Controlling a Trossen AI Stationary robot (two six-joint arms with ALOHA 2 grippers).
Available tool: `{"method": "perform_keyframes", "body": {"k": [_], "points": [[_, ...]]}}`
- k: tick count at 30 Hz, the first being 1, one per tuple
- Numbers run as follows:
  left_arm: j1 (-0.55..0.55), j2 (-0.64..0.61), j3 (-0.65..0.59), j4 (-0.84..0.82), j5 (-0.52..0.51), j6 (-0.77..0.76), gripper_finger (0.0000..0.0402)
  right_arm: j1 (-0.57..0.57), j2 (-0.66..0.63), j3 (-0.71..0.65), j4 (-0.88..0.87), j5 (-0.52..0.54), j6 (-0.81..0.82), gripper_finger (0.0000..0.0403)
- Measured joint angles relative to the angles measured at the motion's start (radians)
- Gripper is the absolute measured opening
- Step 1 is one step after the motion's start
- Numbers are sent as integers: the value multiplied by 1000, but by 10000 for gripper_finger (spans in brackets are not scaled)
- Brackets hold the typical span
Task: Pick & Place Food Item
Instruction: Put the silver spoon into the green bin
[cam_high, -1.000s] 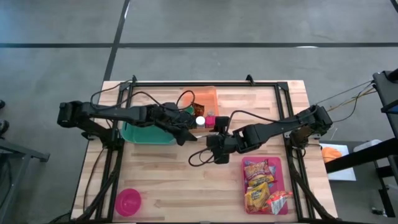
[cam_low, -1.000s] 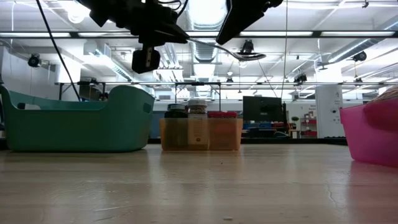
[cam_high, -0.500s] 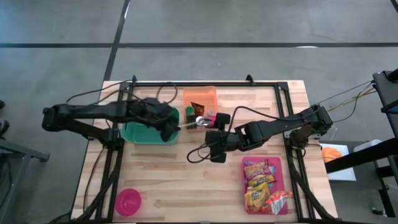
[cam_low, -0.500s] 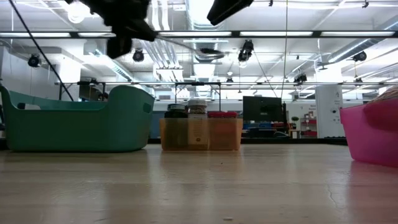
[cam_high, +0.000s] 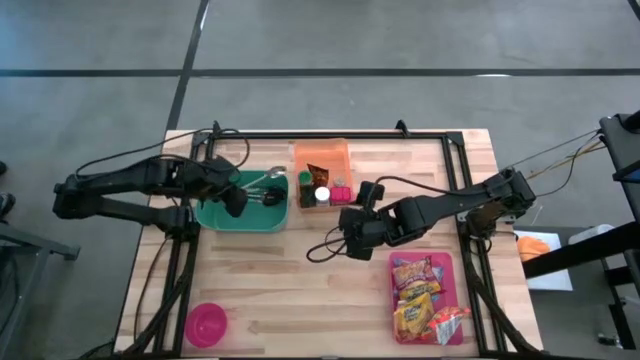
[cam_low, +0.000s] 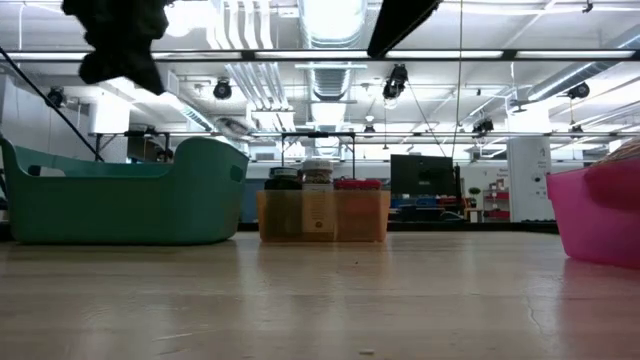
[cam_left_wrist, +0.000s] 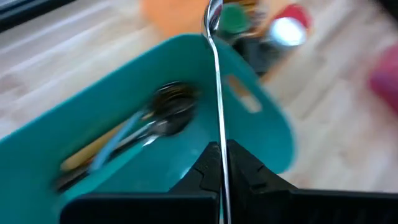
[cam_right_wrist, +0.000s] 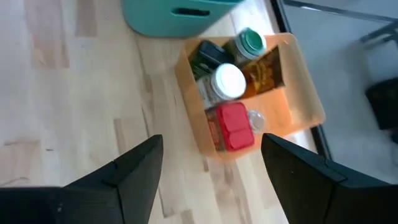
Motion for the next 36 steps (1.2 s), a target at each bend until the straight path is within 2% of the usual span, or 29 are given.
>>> {"method": "perform_keyframes", "body": {"k": [5, 13, 20, 29, 36], "points": [[-5, -7, -12, -92, -31, -35, 0, 25, -1, -3, -44, 25, 38, 270], [-12, -7, -125, -99, -10, -83, 0, 61, -1, -5, -61, 44, 49, 270], [-12, -6, -225, 5, 46, -73, 0, 61, -1, -5, -65, 43, 49, 270], [-9, -6, -335, 73, 68, -84, 0, 66, 0, -5, -64, 43, 50, 270], [-7, -4, -378, 112, 106, -111, 0, 67, 1, -7, -63, 42, 61, 270]]}}
